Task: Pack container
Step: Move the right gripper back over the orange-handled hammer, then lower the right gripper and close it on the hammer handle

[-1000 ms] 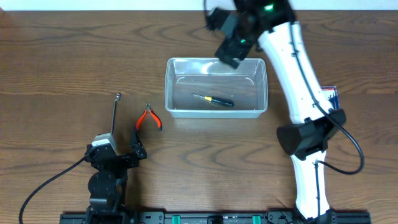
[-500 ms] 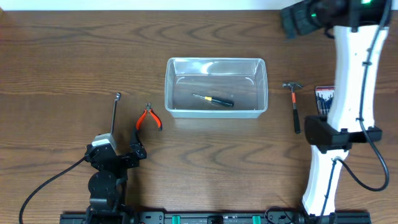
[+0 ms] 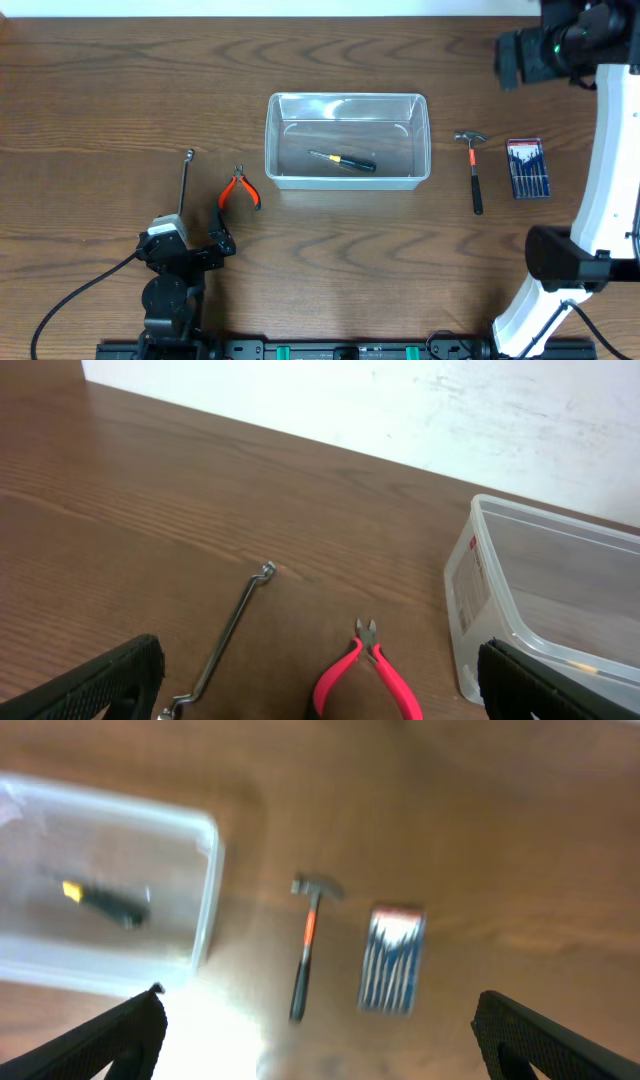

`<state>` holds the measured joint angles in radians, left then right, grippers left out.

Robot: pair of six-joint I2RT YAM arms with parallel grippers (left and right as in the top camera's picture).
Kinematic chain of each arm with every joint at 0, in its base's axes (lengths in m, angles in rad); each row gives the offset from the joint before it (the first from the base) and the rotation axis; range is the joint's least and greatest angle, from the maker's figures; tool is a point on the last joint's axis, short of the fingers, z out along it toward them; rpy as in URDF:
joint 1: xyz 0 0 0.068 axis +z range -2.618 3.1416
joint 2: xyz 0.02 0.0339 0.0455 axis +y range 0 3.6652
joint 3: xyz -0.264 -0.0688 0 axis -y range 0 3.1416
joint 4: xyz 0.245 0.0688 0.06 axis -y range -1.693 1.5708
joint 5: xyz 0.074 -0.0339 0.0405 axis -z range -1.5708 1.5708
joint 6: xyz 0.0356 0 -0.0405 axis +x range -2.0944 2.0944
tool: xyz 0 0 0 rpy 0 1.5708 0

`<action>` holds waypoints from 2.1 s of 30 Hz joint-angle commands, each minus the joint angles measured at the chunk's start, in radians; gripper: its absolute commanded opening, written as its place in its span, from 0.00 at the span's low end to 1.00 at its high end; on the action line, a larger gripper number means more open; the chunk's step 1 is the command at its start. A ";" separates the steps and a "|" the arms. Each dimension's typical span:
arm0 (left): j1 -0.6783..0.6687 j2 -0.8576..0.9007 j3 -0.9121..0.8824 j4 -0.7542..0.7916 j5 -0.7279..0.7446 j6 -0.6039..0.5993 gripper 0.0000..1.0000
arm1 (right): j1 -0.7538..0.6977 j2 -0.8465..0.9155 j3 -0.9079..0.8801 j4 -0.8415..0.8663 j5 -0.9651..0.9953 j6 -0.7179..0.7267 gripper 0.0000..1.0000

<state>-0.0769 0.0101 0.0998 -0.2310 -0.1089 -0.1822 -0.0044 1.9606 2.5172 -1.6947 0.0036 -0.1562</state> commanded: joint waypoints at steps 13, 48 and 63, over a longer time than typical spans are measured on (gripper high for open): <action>-0.005 -0.006 -0.025 -0.010 -0.008 0.014 0.98 | -0.060 0.000 -0.448 0.156 -0.038 0.064 0.99; -0.005 -0.006 -0.025 -0.010 -0.008 0.014 0.98 | -0.053 0.204 -0.853 0.572 -0.037 0.164 0.99; -0.005 -0.006 -0.025 -0.010 -0.008 0.014 0.98 | -0.052 0.252 -0.853 0.643 -0.026 0.146 0.99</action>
<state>-0.0769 0.0101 0.0998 -0.2310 -0.1089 -0.1818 -0.0578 2.1780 1.6604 -1.0531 -0.0265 -0.0078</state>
